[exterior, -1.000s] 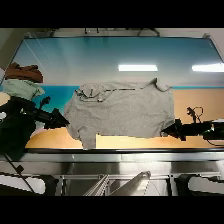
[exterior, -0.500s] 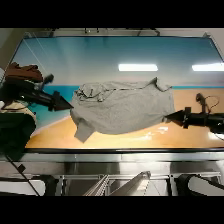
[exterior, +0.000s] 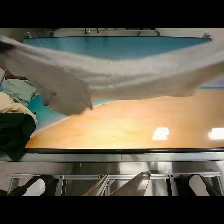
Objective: Fold the shirts.
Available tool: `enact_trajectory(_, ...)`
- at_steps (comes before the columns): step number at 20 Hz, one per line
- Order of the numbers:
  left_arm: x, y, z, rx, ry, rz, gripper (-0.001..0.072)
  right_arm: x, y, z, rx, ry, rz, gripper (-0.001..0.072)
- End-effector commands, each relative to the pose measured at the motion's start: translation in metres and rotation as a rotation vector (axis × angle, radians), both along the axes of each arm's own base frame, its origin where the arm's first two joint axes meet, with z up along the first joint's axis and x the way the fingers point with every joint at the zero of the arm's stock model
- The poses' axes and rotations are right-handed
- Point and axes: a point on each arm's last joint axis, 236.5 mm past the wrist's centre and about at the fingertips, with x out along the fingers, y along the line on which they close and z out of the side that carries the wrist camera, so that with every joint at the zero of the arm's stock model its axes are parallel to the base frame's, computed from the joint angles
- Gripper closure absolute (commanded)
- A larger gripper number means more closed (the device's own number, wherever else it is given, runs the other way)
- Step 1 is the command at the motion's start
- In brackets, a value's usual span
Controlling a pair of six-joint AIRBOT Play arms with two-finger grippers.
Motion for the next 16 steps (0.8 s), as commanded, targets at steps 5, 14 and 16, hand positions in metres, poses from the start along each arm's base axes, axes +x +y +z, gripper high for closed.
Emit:
enact_trajectory(5,-0.022,0.021,0.019,0.042,-0.102,0.177,0.0687,-0.026,0.012,0.047,-0.072,-0.088,-0.086,0.0695)
enact_trajectory(14,0.104,0.013,-0.177,0.001,0.585,-0.043,0.0688,0.099,-0.030,-0.185,-0.124,0.664,-0.268,0.0696)
enact_trajectory(16,0.136,0.005,-0.223,0.028,0.694,-0.046,0.0688,0.128,-0.034,-0.248,-0.087,0.779,-0.262,0.0696)
